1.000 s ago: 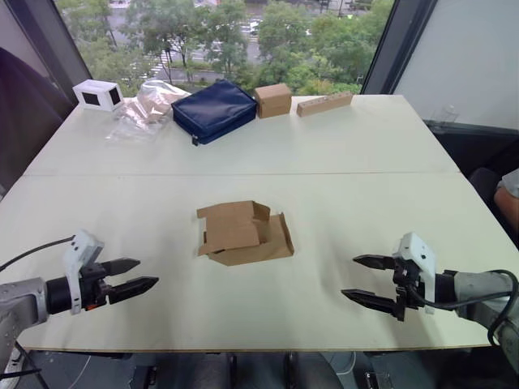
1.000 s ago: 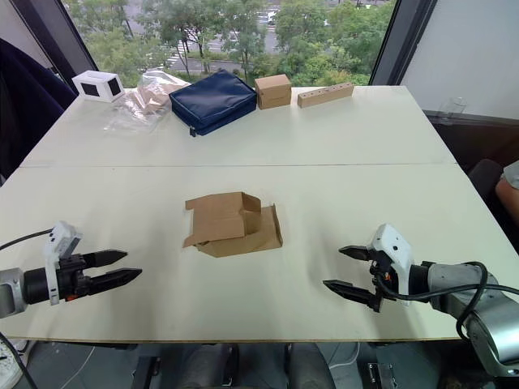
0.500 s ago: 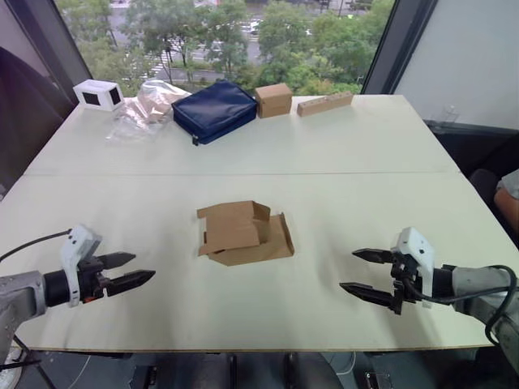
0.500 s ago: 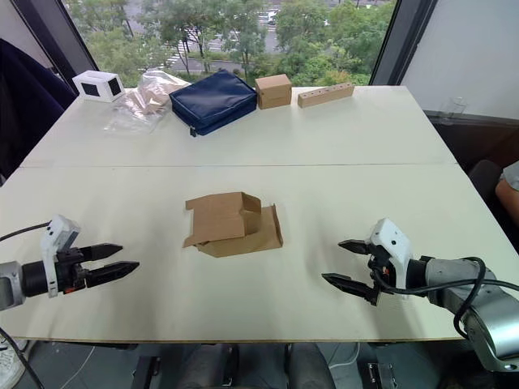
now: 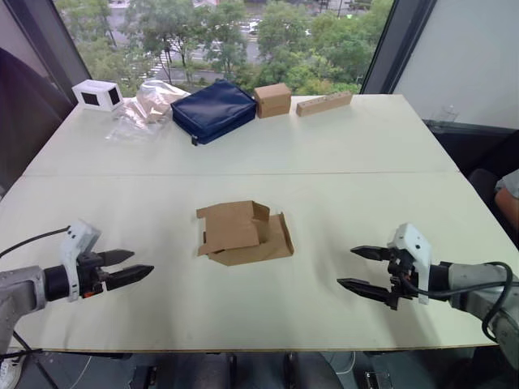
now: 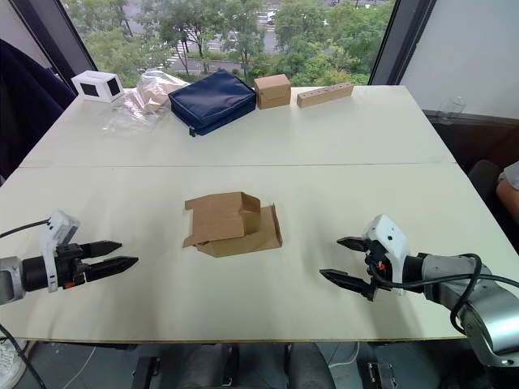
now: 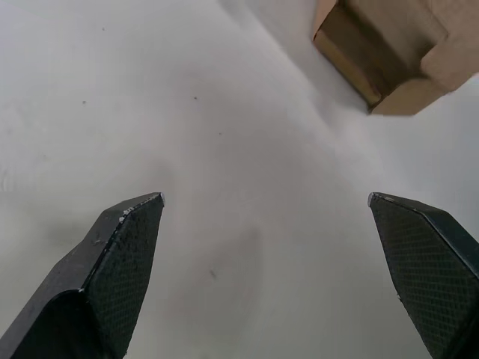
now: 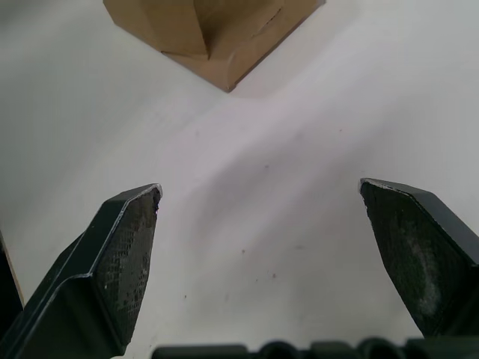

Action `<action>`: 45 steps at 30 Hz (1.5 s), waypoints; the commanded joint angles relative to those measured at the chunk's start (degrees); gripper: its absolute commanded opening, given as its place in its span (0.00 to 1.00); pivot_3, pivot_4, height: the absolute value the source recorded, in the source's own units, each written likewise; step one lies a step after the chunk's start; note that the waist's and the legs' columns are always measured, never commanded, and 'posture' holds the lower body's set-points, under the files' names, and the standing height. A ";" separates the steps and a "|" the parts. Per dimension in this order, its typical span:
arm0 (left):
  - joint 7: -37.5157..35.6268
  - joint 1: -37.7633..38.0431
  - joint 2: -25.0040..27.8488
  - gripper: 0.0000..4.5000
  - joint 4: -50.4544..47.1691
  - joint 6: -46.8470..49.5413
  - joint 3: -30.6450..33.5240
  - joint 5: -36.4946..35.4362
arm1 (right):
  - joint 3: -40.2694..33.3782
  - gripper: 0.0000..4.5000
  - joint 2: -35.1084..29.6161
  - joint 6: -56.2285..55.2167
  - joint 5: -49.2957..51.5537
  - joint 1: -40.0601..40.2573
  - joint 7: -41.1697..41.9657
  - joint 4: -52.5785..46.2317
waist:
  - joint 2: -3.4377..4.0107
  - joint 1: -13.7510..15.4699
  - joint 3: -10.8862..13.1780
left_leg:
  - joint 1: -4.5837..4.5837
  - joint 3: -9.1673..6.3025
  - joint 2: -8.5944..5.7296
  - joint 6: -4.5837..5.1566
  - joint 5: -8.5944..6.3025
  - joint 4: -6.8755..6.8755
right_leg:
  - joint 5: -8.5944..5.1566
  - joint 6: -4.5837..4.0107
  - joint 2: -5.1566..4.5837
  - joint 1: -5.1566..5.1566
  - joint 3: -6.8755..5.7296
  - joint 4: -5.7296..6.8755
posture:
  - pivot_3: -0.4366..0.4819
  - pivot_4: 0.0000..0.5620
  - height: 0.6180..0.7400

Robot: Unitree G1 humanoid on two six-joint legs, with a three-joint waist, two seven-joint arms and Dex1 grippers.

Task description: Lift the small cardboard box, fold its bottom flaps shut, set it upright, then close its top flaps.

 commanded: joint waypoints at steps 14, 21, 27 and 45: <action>4.84 -20.17 -9.87 1.00 13.03 26.83 -0.85 -15.11 | 3.18 0.99 -1.97 11.46 9.02 -7.92 -11.22 -23.75 | -0.13 0.05 -0.04 | -0.03 -0.04 -0.05 0.01 0.00 0.08 | 0.03 0.07 0.05 0.01 -0.07 0.07 | 0.48 0.27 1.00; 9.13 -27.35 -18.25 1.00 17.70 27.42 -4.21 -13.32 | 7.49 0.99 -0.53 13.40 7.53 -9.24 -18.33 -27.91 | -0.16 0.01 -0.04 | -0.02 -0.04 -0.05 0.00 0.01 0.12 | 0.03 0.07 0.10 -0.03 -0.05 0.20 | 0.48 0.27 1.00; 8.69 -30.96 -20.77 1.00 20.88 27.25 -7.50 -12.36 | 4.87 0.99 2.80 17.19 14.99 -11.10 -24.12 -30.02 | -0.17 -0.03 -0.04 | -0.03 -0.05 -0.04 -0.01 0.02 0.12 | 0.03 0.06 0.15 -0.07 -0.04 0.24 | 0.48 0.27 1.00; 6.11 -35.91 -25.89 0.86 23.84 25.75 -11.57 -10.56 | 2.00 1.00 2.97 17.10 22.49 -5.53 -31.43 -31.55 | -0.19 -0.02 -0.05 | -0.04 -0.05 -0.07 -0.01 0.02 0.14 | 0.03 0.06 0.18 -0.05 -0.05 0.25 | 0.48 0.27 1.00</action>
